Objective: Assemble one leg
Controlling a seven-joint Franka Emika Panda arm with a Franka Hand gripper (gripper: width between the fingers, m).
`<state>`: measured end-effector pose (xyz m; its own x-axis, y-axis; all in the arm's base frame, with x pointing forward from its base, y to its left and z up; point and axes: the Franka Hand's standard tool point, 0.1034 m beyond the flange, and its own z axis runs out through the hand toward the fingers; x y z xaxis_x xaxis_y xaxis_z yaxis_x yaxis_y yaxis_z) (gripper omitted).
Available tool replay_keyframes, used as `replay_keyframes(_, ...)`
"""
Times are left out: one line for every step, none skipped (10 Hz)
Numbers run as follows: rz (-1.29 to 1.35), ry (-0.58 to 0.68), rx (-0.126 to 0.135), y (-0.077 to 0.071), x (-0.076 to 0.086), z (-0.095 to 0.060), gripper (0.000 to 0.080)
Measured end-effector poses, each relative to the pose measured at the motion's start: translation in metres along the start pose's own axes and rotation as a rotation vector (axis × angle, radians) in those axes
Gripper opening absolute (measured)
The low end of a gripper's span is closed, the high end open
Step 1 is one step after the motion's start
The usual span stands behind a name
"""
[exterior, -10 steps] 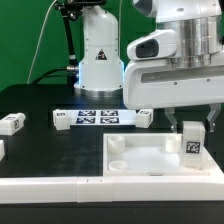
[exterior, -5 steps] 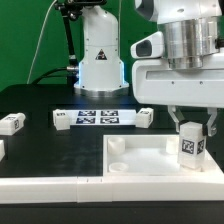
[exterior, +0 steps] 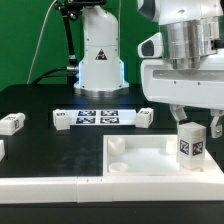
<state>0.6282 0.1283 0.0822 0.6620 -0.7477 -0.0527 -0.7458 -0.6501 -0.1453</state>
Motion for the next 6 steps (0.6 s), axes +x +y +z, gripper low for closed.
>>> replay_keyframes(-0.102, -0.004, -0.007, -0.0012, -0.0001, 0.0, 0.0612)
replay_keyframes(-0.233, -0.011, -0.017, -0.0008, -0.0012, 0.0009, 0.0642)
replay_keyframes(-0.326, -0.02, -0.024, -0.0013, -0.0012, 0.0005, 0.0642)
replay_keyframes(-0.46, -0.021, -0.026, -0.0024, -0.0006, -0.0005, 0.0647)
replay_keyframes(-0.585, -0.02, -0.034, -0.0028, -0.0006, -0.0012, 0.0647)
replay_keyframes(-0.67, -0.013, -0.049, -0.0037, -0.0017, -0.0015, 0.0649)
